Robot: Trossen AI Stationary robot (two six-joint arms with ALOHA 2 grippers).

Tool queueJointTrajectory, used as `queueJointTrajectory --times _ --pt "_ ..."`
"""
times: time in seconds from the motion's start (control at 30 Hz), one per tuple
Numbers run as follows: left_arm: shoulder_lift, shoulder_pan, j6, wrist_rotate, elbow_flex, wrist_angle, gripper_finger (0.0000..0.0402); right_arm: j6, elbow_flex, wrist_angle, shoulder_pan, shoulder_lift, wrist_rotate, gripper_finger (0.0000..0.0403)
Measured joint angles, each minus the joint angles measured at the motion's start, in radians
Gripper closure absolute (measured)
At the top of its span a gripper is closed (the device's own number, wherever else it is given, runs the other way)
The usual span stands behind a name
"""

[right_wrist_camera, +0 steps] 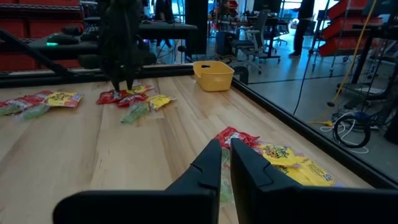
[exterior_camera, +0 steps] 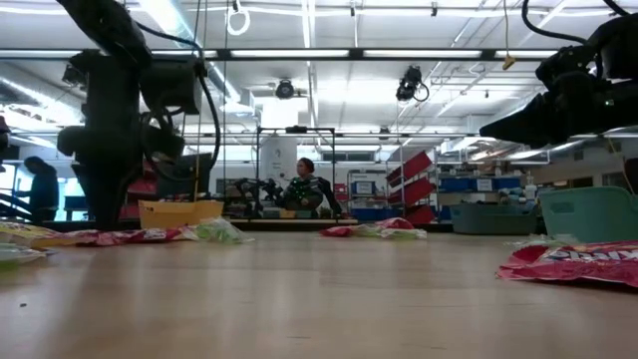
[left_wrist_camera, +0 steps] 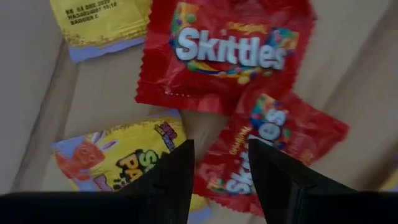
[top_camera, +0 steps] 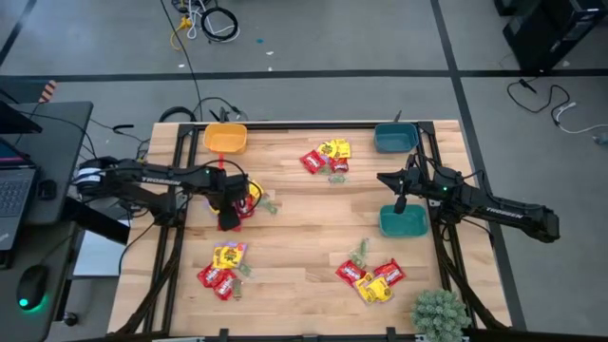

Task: Sort candy
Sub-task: Put the red candy into the yellow bin

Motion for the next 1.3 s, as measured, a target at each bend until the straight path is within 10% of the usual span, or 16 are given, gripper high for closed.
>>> queueJointTrajectory --times 0.33,0.6,1.03,1.3 --pt "0.105 0.0 -0.027 0.006 0.005 0.027 0.0261 0.0 0.0 0.002 0.0 0.0 0.0 0.038" --pt "0.103 -0.001 -0.037 0.013 0.05 0.019 0.039 0.0 0.0 0.003 0.0 0.0 0.0 0.038" --pt "0.102 0.02 -0.005 -0.114 0.301 -0.157 0.04 0.0 0.0 0.003 0.0 0.0 0.0 0.038" --pt "0.101 0.223 0.129 -0.201 0.412 -0.067 0.0401 0.0 0.0 0.003 0.0 0.0 0.0 0.038"
